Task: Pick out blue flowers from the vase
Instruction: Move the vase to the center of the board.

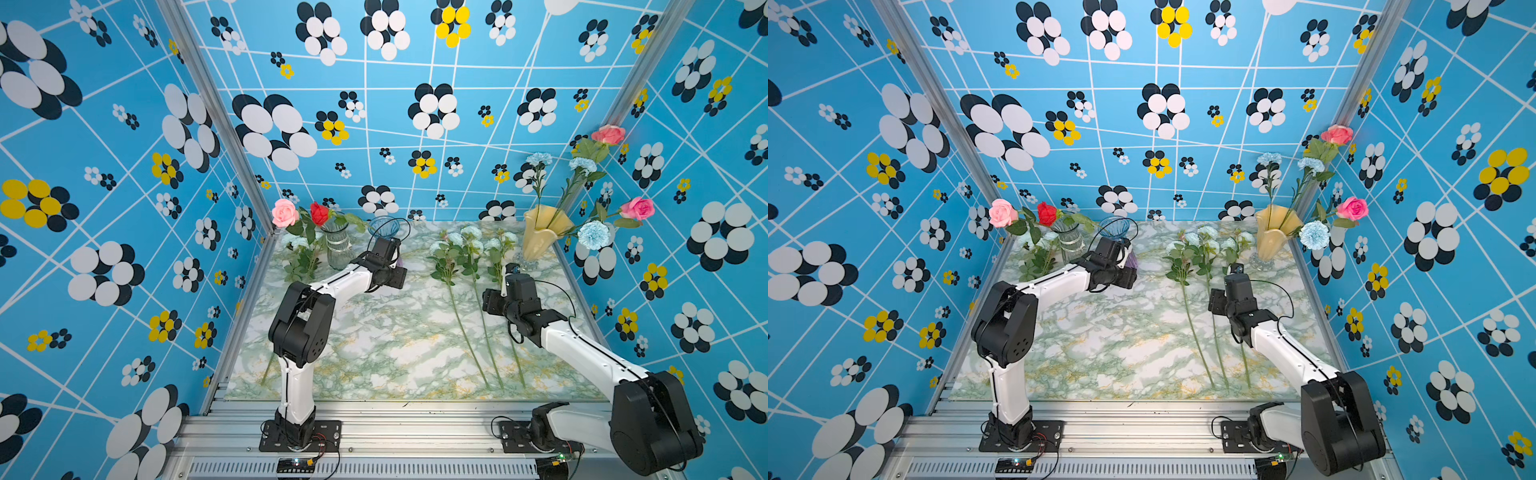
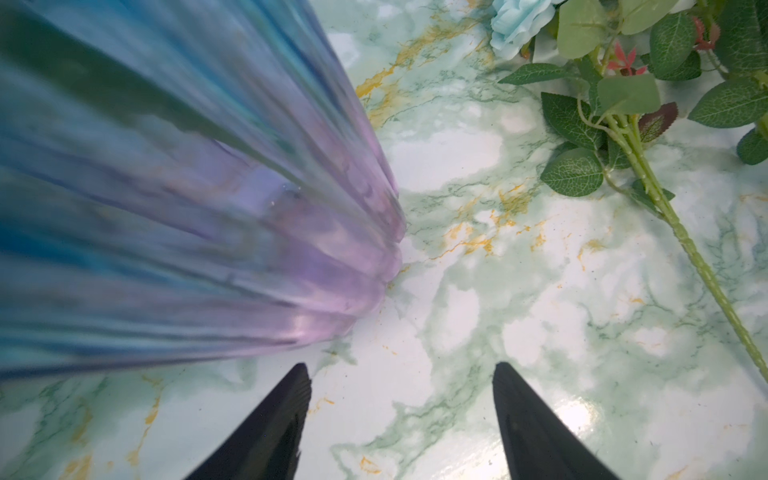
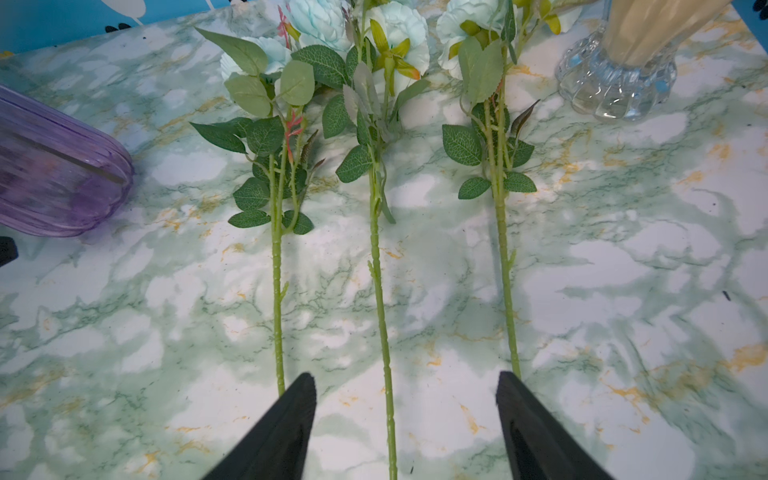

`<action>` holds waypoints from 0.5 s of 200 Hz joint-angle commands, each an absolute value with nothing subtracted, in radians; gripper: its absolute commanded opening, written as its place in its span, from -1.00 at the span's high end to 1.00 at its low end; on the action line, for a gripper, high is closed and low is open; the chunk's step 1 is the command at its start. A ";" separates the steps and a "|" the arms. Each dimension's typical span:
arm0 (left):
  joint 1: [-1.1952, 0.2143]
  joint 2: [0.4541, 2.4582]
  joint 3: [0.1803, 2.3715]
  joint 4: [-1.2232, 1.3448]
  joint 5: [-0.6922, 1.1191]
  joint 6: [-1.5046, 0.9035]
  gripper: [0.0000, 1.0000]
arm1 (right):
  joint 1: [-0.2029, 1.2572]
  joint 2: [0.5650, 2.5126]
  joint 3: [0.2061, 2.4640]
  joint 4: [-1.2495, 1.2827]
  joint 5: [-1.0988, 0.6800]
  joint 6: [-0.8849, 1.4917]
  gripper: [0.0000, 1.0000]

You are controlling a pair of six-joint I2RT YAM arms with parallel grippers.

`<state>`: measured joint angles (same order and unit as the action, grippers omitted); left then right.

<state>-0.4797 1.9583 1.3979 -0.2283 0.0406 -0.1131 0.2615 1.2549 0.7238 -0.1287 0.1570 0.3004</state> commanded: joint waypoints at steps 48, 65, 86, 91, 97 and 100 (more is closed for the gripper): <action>-0.657 1.517 1.002 -0.068 -0.041 -0.154 -0.78 | 0.267 1.263 1.264 -0.734 0.130 0.205 -0.42; -0.708 1.413 0.881 -0.027 -0.100 -0.163 -0.87 | 0.266 1.296 1.378 -0.807 0.140 0.189 -0.41; -0.763 1.289 0.758 -0.001 -0.172 -0.180 -0.92 | 0.267 1.340 1.497 -0.902 0.169 0.163 -0.40; -0.773 1.263 0.728 0.006 -0.185 -0.185 -0.92 | 0.267 1.349 1.528 -0.922 0.179 0.156 -0.40; -0.786 1.234 0.698 0.013 -0.198 -0.190 -0.93 | 0.266 1.362 1.562 -0.945 0.191 0.151 -0.40; -0.791 1.221 0.679 0.017 -0.202 -0.193 -0.92 | 0.266 1.370 1.581 -0.958 0.198 0.147 -0.39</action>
